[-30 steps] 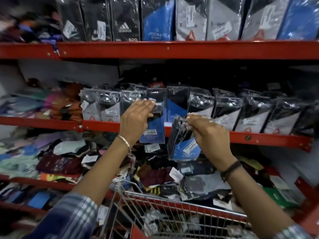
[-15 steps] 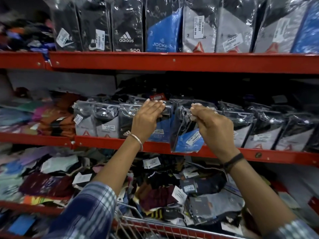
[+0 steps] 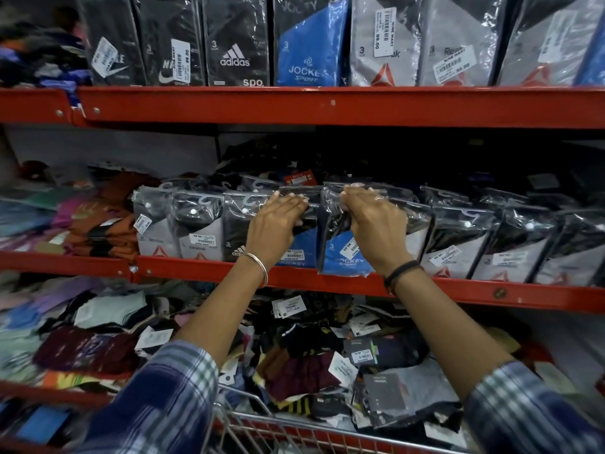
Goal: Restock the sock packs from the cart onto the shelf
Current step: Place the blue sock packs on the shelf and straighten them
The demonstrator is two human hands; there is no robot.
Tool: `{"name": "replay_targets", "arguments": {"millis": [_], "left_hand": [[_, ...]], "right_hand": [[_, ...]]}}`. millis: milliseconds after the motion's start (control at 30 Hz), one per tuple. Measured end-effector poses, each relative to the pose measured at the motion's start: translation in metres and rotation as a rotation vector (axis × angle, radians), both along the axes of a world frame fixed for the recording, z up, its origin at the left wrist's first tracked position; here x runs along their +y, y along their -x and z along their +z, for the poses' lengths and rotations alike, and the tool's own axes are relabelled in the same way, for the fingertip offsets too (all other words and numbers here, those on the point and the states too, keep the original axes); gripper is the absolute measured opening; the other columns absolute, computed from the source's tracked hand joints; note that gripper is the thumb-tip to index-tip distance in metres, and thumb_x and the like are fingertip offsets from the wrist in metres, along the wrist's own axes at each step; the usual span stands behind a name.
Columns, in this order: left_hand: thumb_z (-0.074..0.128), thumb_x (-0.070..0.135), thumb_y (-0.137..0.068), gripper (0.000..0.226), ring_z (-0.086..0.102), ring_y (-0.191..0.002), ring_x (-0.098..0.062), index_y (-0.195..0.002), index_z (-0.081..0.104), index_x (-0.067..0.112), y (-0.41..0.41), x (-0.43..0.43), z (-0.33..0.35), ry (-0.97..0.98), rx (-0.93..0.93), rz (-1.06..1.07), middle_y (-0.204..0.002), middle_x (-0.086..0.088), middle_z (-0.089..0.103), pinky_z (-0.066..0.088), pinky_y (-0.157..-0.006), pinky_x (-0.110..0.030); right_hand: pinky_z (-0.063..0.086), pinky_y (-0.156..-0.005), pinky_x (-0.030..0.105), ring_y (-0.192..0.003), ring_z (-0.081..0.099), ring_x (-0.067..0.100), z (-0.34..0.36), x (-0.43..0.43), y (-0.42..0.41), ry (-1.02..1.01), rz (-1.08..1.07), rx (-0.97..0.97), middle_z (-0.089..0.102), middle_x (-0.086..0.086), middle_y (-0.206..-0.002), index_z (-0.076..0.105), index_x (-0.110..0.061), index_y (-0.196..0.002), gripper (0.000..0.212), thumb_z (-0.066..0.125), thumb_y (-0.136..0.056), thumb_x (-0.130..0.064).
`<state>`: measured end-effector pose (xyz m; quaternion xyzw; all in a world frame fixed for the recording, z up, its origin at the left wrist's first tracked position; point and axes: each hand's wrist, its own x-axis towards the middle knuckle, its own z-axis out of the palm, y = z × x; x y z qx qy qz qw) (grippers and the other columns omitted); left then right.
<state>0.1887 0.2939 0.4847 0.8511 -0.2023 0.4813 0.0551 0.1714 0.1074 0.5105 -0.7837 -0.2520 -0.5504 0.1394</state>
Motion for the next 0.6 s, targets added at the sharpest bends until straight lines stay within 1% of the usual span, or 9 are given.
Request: {"name": "replay_targets", "arguments": {"millis": [133,233,333,400,433,467,500,567,600], "left_hand": [[0.074,-0.003,-0.07,0.041,0.062,-0.108,-0.025,-0.11,0.065,0.004,-0.004,0.001,0.001,0.004,0.024,0.022,-0.114,-0.013,0.067,0.035,-0.106,-0.042],[0.074,-0.002,-0.072,0.039,0.062,-0.108,-0.025,-0.109,0.065,0.003,-0.006,0.0,-0.001,0.008,0.024,0.016,-0.113,-0.013,0.067,0.033,-0.106,-0.042],[0.074,-0.002,-0.071,0.04,0.061,-0.109,-0.026,-0.11,0.065,0.003,-0.008,-0.002,-0.003,0.001,0.016,0.018,-0.114,-0.014,0.067,0.032,-0.106,-0.043],[0.075,0.002,-0.073,0.042,0.058,-0.113,-0.026,-0.113,0.063,0.003,-0.007,-0.002,-0.003,-0.017,-0.005,0.03,-0.117,-0.013,0.065,0.031,-0.108,-0.045],[0.073,0.008,-0.076,0.045,0.053,-0.12,-0.025,-0.119,0.059,0.005,-0.005,-0.002,-0.005,-0.037,-0.013,0.053,-0.123,-0.012,0.062,0.027,-0.109,-0.047],[0.069,0.019,-0.082,0.05,0.045,-0.128,-0.025,-0.127,0.051,0.006,-0.003,-0.002,-0.008,-0.063,-0.011,0.083,-0.132,-0.011,0.055,0.02,-0.112,-0.048],[0.06,0.036,-0.087,0.06,0.032,-0.136,-0.025,-0.136,0.039,0.009,0.0,-0.003,-0.013,-0.095,0.007,0.116,-0.143,-0.01,0.042,0.012,-0.113,-0.05],[0.04,0.066,-0.083,0.087,0.006,-0.142,-0.025,-0.146,0.014,0.012,0.004,-0.008,-0.026,-0.187,0.073,0.171,-0.154,-0.01,0.013,-0.005,-0.114,-0.05],[0.037,0.075,-0.078,0.098,-0.004,-0.142,-0.025,-0.147,0.005,0.013,0.004,-0.012,-0.034,-0.235,0.1,0.199,-0.155,-0.009,0.0,-0.012,-0.113,-0.049]], "right_hand": [[0.052,-0.045,0.023,-0.069,0.072,0.021,-0.002,0.008,-0.018,0.045,-0.03,0.041,0.077,0.008,-0.087,0.074,-0.007,-0.082,0.027,0.074,-0.065,0.015],[0.054,-0.049,0.024,-0.073,0.073,0.022,-0.005,0.007,-0.03,0.06,-0.04,0.052,0.076,0.01,-0.089,0.074,-0.005,-0.084,0.026,0.074,-0.067,0.013],[0.058,-0.054,0.03,-0.08,0.072,0.026,-0.011,0.005,-0.04,0.083,-0.036,0.052,0.075,0.013,-0.092,0.072,-0.003,-0.089,0.024,0.071,-0.07,0.013],[0.058,-0.056,0.031,-0.079,0.072,0.027,-0.011,0.005,-0.045,0.109,-0.029,0.069,0.075,0.015,-0.093,0.071,-0.002,-0.091,0.022,0.069,-0.073,0.012],[0.058,-0.058,0.032,-0.079,0.072,0.027,-0.009,0.005,-0.047,0.116,-0.027,0.088,0.074,0.016,-0.094,0.07,-0.001,-0.092,0.021,0.069,-0.075,0.011],[0.058,-0.063,0.033,-0.08,0.071,0.028,-0.008,0.005,-0.049,0.123,-0.034,0.109,0.074,0.016,-0.096,0.069,-0.001,-0.095,0.02,0.069,-0.077,0.008],[0.056,-0.075,0.037,-0.086,0.07,0.028,-0.008,0.004,-0.049,0.141,-0.053,0.129,0.072,0.017,-0.101,0.066,-0.001,-0.1,0.021,0.069,-0.08,0.002],[0.045,-0.098,0.044,-0.106,0.062,0.03,-0.011,0.004,-0.048,0.206,-0.105,0.176,0.065,0.017,-0.117,0.057,-0.001,-0.118,0.038,0.069,-0.083,-0.011],[0.04,-0.102,0.045,-0.115,0.056,0.031,-0.014,0.002,-0.047,0.244,-0.123,0.199,0.06,0.018,-0.125,0.052,-0.001,-0.126,0.048,0.068,-0.083,-0.015]]}}
